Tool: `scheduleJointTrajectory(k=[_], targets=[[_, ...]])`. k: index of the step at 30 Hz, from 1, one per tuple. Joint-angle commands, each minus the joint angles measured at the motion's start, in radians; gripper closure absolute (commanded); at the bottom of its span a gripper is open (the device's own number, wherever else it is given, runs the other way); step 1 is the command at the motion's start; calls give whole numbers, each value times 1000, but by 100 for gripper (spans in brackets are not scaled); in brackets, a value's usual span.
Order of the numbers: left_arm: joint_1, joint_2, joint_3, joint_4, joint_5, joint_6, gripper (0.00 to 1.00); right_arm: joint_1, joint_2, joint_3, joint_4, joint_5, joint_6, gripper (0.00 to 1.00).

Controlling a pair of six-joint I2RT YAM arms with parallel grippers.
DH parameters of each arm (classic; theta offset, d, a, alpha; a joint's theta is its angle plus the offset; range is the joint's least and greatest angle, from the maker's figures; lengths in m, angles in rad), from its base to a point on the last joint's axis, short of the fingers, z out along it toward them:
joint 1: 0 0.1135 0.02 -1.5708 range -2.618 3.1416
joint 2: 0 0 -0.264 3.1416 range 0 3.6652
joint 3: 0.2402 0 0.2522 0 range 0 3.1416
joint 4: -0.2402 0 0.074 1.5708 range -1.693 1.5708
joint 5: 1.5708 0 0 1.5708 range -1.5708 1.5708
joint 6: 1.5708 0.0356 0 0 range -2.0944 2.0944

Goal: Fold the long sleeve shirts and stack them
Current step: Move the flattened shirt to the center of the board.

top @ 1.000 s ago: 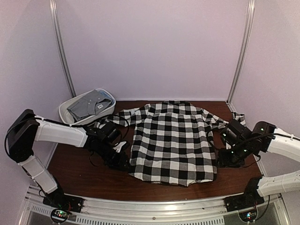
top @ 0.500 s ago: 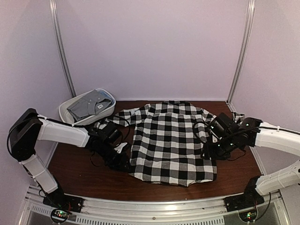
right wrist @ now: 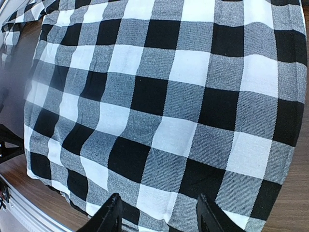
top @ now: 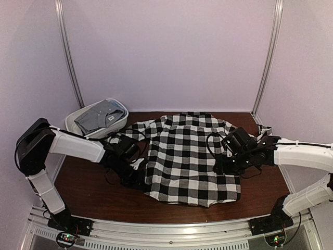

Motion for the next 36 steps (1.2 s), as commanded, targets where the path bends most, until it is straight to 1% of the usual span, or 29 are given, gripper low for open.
scheduleJointTrajectory(k=[1,5,7,11,14,17,22,25,26,28,30,31,33,36], targets=[[-12,-21,20,-26,-24,-12,100,-5,14,-26,76,23,-16,46],[-12,-82,-13,-113,-74,-12,100,-5,18,-64,108,13,-28,46],[-12,-118,-44,-143,-92,-11,100,-3,28,-91,124,-16,-34,46],[-12,-207,-121,-163,-101,-29,100,20,32,-169,187,-56,-22,47],[-12,-242,-160,-162,-104,-34,100,57,41,-224,227,-65,4,47],[-17,-252,-182,-159,-102,-26,100,112,41,-276,248,-73,46,49],[-28,-293,-226,-148,-106,-25,100,244,-5,-379,262,-102,141,50],[-29,-339,-250,-156,-108,-30,100,328,-43,-407,230,-113,197,51],[-29,-352,-250,-164,-106,-31,98,342,-59,-402,196,-112,205,51],[-29,-370,-242,-188,-110,-31,89,350,-113,-367,103,-85,209,51],[-28,-390,-210,-223,-136,-26,75,350,-184,-304,4,-19,207,49],[-28,-395,-183,-244,-167,-19,70,337,-212,-265,-28,19,195,45],[-18,-385,-98,-288,-231,15,62,265,-225,-184,-33,69,136,40],[29,-306,63,-303,-242,73,58,81,-135,-52,62,48,12,40]])
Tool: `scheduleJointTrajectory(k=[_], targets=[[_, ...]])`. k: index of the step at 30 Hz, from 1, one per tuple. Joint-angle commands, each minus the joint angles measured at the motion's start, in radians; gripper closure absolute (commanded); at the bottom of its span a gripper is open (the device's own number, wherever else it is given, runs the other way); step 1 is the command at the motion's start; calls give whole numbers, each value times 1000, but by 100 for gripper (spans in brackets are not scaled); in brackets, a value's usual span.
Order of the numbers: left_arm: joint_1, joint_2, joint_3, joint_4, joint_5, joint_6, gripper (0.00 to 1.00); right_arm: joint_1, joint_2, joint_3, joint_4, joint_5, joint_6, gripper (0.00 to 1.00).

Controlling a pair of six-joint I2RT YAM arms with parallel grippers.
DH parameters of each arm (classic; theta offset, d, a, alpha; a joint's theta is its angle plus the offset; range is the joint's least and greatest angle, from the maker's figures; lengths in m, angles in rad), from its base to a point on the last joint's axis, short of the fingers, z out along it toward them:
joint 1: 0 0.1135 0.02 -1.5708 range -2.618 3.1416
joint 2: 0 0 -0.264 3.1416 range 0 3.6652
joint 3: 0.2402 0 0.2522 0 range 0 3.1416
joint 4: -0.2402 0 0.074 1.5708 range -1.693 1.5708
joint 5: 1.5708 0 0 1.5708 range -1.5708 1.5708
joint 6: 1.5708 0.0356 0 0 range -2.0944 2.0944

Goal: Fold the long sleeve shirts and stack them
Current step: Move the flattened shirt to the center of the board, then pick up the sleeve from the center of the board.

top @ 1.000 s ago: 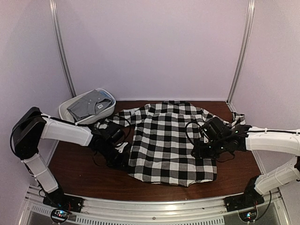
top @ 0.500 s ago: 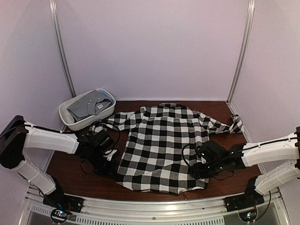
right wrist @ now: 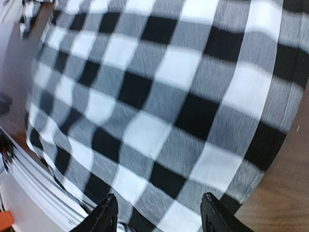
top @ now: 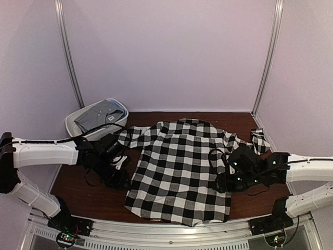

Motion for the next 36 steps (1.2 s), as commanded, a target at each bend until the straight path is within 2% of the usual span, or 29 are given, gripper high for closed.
scheduleJointTrajectory(k=[1,4,9,14,18,23,31,36], targets=[[56,95,247,-15,-55,95,58,-219,103,206,60,51,-151,40],[91,199,435,-10,9,121,56,-318,221,351,82,47,-199,38],[180,336,634,54,145,85,57,-370,385,510,68,36,-153,36],[248,465,787,54,129,115,57,-389,505,608,58,-41,-98,38],[278,567,817,107,98,184,57,-393,523,574,145,-54,-87,41],[281,673,868,192,83,231,58,-406,524,518,240,25,-100,40],[282,787,869,285,75,204,57,-465,474,365,286,106,-26,39],[288,877,926,294,78,201,57,-498,398,281,305,141,-5,36]])
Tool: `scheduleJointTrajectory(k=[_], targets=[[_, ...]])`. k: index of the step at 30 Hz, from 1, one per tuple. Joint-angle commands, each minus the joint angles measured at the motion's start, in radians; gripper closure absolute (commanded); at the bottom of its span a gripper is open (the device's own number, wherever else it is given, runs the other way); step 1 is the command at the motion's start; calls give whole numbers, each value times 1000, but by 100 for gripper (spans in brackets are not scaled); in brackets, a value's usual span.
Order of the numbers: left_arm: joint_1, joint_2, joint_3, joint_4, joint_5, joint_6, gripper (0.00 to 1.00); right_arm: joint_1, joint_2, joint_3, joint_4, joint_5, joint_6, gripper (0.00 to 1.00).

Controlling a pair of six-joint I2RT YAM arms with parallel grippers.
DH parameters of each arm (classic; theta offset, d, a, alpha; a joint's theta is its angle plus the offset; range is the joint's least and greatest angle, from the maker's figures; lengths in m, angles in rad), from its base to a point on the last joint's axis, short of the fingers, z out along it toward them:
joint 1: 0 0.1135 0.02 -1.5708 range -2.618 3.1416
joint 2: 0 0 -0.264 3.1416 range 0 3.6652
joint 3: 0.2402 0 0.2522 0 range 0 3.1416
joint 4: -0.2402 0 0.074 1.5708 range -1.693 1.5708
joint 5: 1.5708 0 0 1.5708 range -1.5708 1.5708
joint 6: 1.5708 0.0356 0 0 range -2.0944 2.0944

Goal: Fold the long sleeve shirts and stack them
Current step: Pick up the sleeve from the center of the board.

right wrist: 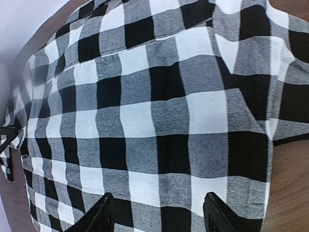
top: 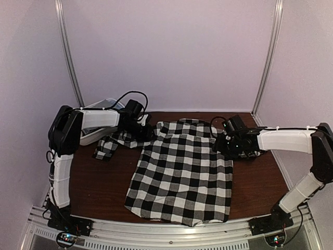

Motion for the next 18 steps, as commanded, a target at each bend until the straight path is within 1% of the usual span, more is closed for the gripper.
scheduleJointTrajectory(k=[1,6,11,15,18], targets=[[9,77,64,57,-4,8,57,-42,-98,-52,39,70,28,35],[43,105,70,48,-14,8,58,-141,-182,-101,-12,119,4,33],[78,110,59,29,-19,35,58,-308,-242,-113,-50,131,-58,31],[83,108,72,16,-10,55,58,-386,-213,-69,-42,159,-124,28],[77,95,94,10,21,73,58,-425,-130,-9,-38,190,-171,27]])
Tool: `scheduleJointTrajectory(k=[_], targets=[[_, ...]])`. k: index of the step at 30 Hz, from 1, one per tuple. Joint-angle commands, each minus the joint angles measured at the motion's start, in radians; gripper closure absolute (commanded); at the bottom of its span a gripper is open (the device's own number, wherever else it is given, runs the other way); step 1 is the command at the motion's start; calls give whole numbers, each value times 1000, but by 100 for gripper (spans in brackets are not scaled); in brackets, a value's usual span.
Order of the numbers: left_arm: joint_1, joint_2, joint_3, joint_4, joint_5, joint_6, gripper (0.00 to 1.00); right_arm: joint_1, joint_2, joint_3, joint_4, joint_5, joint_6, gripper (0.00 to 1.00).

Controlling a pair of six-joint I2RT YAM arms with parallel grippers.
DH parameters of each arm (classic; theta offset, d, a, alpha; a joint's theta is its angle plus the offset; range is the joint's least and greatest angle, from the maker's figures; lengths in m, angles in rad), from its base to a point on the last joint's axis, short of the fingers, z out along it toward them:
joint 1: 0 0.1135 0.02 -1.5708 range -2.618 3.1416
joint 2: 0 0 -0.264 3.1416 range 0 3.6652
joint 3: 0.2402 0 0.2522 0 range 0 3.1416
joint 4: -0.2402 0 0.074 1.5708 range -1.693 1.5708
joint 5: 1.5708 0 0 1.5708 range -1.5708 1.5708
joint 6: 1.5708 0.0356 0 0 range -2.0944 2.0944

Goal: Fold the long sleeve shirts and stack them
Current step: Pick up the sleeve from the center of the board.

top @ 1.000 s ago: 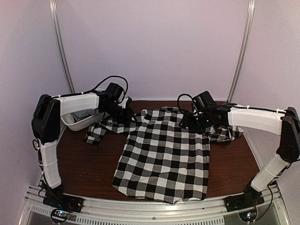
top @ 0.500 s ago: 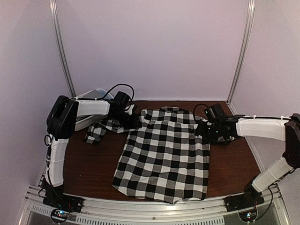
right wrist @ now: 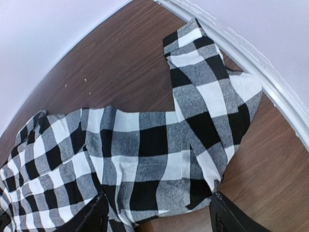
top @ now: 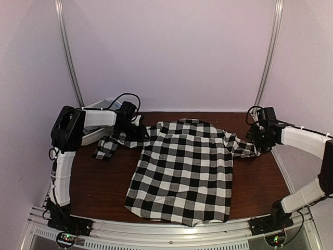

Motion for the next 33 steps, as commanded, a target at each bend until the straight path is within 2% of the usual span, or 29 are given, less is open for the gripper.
scheduleJointTrajectory(k=[1,12,18,25,27,33], targets=[[-13,-11,53,-9,31,52,58,-48,107,99,-1,82,-103,26],[-94,-176,43,-59,38,69,56,-130,501,400,-79,186,-249,15],[-153,-266,-35,-71,8,71,56,-153,664,527,-129,201,-278,18],[-192,-382,-156,-51,-43,37,56,-207,628,453,-83,183,-272,38],[-198,-415,-195,-32,-49,26,56,-216,589,421,-59,178,-281,48],[-212,-485,-272,13,-73,-3,56,-224,523,390,-27,134,-302,93]])
